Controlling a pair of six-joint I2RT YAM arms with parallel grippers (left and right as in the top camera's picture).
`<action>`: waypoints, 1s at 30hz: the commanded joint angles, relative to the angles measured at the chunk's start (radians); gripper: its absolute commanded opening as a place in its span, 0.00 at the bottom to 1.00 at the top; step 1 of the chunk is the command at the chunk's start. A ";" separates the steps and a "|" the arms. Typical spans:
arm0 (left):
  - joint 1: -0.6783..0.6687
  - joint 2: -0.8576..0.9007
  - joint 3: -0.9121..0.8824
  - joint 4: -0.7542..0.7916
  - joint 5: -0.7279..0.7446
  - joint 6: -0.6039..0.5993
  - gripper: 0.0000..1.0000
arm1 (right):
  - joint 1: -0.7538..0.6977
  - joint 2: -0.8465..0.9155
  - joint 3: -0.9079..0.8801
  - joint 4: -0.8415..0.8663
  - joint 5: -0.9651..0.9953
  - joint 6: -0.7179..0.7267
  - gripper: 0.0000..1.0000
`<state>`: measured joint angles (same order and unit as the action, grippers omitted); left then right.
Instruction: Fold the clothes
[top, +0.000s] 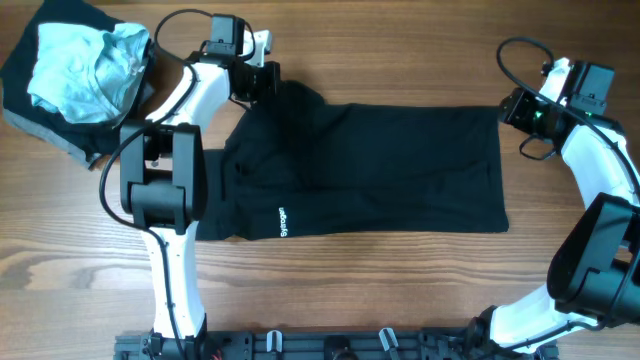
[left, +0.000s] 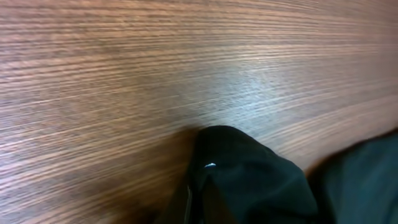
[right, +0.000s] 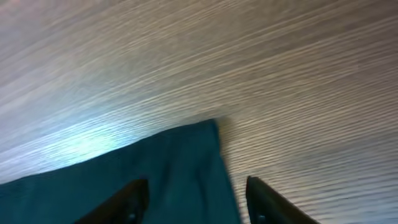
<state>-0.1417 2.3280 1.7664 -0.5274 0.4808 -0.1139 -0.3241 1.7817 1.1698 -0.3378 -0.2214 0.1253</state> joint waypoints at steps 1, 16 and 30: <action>0.019 -0.121 0.000 -0.031 0.057 -0.001 0.04 | -0.001 0.035 0.015 0.032 0.121 -0.045 0.47; 0.021 -0.199 0.000 -0.151 0.049 0.002 0.04 | 0.004 0.285 0.015 0.256 -0.106 -0.035 0.53; 0.023 -0.250 0.000 -0.181 -0.014 0.005 0.04 | -0.006 0.193 0.016 0.268 -0.246 0.092 0.04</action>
<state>-0.1223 2.1521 1.7664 -0.7017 0.5053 -0.1139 -0.3244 2.0476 1.1732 -0.0566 -0.4381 0.1951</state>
